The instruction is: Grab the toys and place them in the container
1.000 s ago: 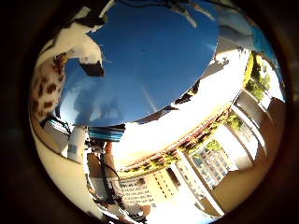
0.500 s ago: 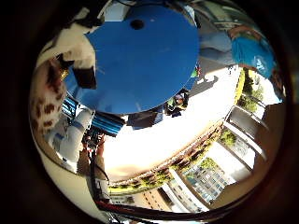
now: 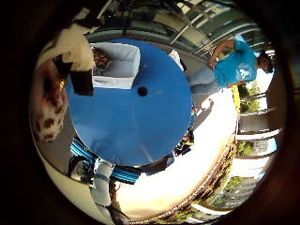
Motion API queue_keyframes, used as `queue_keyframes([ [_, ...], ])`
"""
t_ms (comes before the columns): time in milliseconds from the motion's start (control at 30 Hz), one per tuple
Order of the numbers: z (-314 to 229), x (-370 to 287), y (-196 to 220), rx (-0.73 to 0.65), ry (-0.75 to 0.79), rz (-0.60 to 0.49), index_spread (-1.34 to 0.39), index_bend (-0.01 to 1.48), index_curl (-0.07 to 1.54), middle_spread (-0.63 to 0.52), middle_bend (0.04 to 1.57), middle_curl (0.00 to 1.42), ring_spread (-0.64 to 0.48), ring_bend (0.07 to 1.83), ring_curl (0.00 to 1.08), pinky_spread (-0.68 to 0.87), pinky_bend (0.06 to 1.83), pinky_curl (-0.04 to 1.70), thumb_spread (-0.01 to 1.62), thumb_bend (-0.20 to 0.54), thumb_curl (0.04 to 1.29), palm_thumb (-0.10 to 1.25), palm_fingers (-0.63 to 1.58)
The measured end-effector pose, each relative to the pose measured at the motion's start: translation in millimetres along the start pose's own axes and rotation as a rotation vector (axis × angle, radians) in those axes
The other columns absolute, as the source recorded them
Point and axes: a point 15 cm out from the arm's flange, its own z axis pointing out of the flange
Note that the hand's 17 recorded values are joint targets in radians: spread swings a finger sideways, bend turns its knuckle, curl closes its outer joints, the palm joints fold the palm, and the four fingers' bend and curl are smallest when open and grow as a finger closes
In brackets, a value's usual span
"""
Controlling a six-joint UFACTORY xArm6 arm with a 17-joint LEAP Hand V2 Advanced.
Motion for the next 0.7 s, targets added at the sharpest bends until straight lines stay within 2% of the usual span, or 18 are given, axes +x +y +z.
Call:
queue_keyframes([
  [167, 57, 9, -62, 0.085, 0.014, 0.043, -1.03, 0.51, 1.39, -0.15, 1.44, 0.97, -0.12, 1.58, 0.83, 0.12, 1.74, 0.73, 1.06, -0.013, 0.96, 0.97, 0.75],
  [300, 115, 17, -96, 0.107, 0.017, 0.074, -1.02, 0.51, 1.43, -0.15, 1.44, 0.96, -0.12, 1.57, 0.82, 0.12, 1.73, 0.73, 1.05, -0.016, 0.98, 0.95, 0.76],
  [433, 161, 22, -112, 0.107, 0.017, 0.100, -1.01, 0.50, 1.46, -0.15, 1.44, 0.95, -0.12, 1.57, 0.82, 0.12, 1.72, 0.74, 1.04, -0.017, 0.99, 0.93, 0.76],
  [533, 189, 28, -118, 0.104, 0.019, 0.125, -1.01, 0.52, 1.48, -0.15, 1.43, 0.95, -0.12, 1.57, 0.82, 0.12, 1.70, 0.75, 1.03, -0.052, 0.98, 0.83, 0.76],
  [600, 204, 33, -121, 0.105, 0.022, 0.135, -1.00, 0.56, 1.46, -0.14, 1.38, 0.92, -0.09, 1.53, 0.79, 0.14, 1.64, 0.73, 1.04, -0.060, 0.93, 0.75, 0.80],
  [700, 222, 41, -122, 0.102, 0.026, 0.144, -0.97, 0.53, 1.40, -0.11, 1.27, 0.86, -0.02, 1.43, 0.73, 0.19, 1.54, 0.70, 1.06, -0.048, 0.85, 0.71, 0.80],
])
